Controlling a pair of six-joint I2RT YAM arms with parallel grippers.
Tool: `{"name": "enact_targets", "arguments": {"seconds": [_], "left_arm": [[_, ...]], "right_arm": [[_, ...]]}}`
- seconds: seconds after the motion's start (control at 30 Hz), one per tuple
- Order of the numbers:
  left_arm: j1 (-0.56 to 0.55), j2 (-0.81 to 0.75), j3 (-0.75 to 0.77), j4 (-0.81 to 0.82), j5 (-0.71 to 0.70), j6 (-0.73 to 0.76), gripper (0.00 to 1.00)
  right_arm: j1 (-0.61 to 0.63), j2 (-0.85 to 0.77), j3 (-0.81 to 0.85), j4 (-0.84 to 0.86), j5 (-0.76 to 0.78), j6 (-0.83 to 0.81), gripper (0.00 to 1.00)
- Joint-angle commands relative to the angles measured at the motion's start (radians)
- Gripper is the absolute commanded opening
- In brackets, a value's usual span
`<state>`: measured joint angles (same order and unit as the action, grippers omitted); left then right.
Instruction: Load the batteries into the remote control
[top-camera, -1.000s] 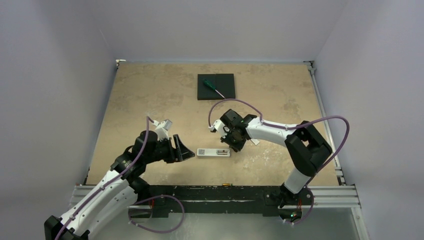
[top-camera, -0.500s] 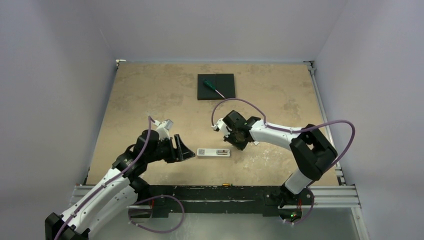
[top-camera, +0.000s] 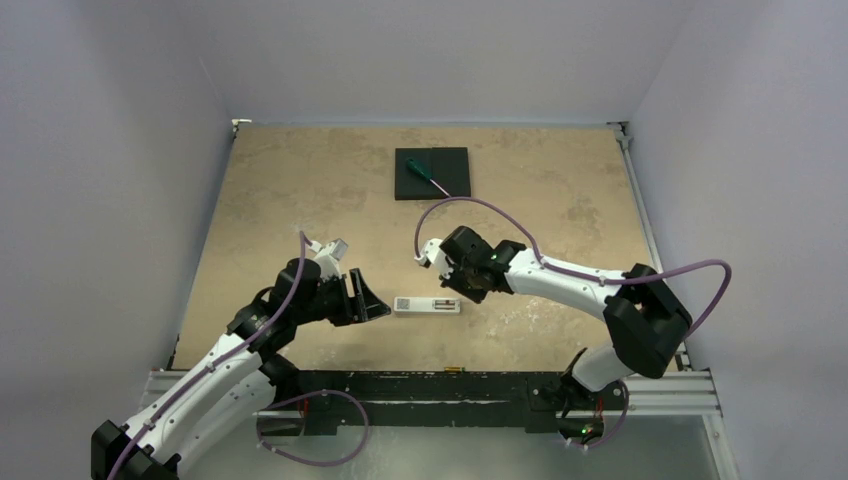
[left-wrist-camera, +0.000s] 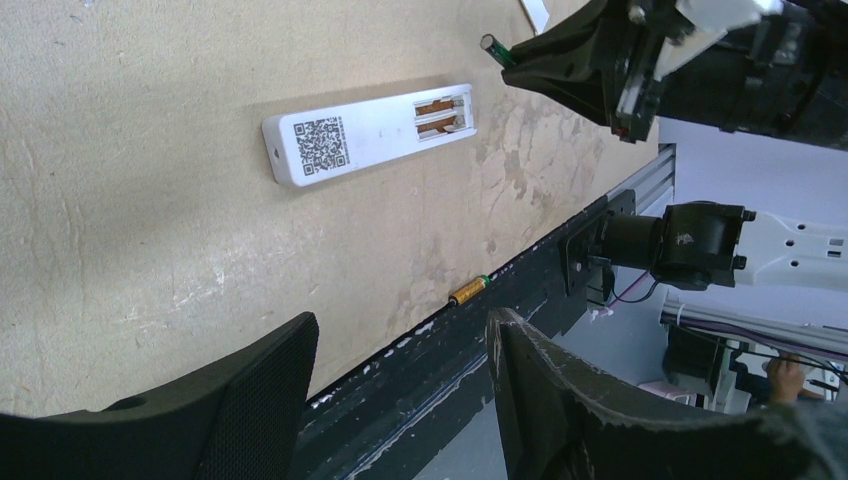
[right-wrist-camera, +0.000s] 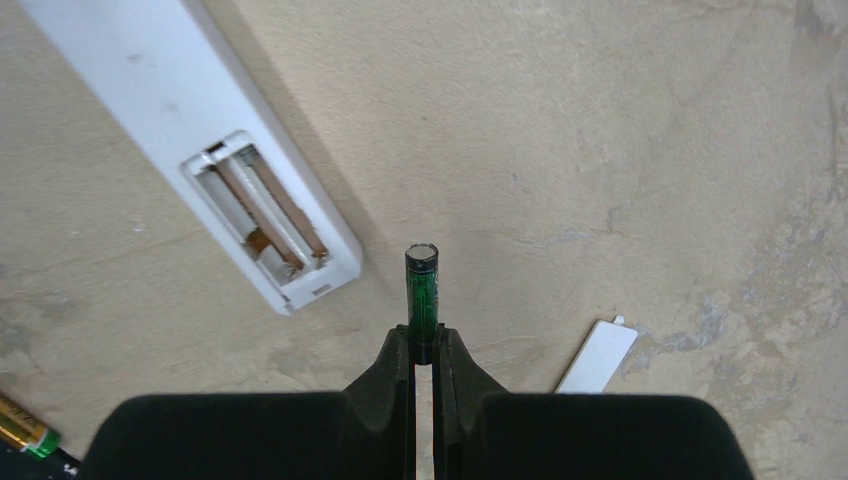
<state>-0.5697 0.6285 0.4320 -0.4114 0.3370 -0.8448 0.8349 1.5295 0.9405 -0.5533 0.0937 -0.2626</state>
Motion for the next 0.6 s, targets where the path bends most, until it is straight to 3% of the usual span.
{"name": "enact_targets", "arguments": {"seconds": [0.0,0.57], "left_arm": [[0.003,0.000,-0.002,0.033,0.004,0.012,0.62],[-0.004,0.006,-0.003,0.033,0.008,0.012,0.62]], "right_arm": [[0.050,-0.058,-0.014,0.010,-0.004,-0.012,0.00],[0.145,-0.012,0.019,-0.033,-0.012,-0.067,0.00]]}}
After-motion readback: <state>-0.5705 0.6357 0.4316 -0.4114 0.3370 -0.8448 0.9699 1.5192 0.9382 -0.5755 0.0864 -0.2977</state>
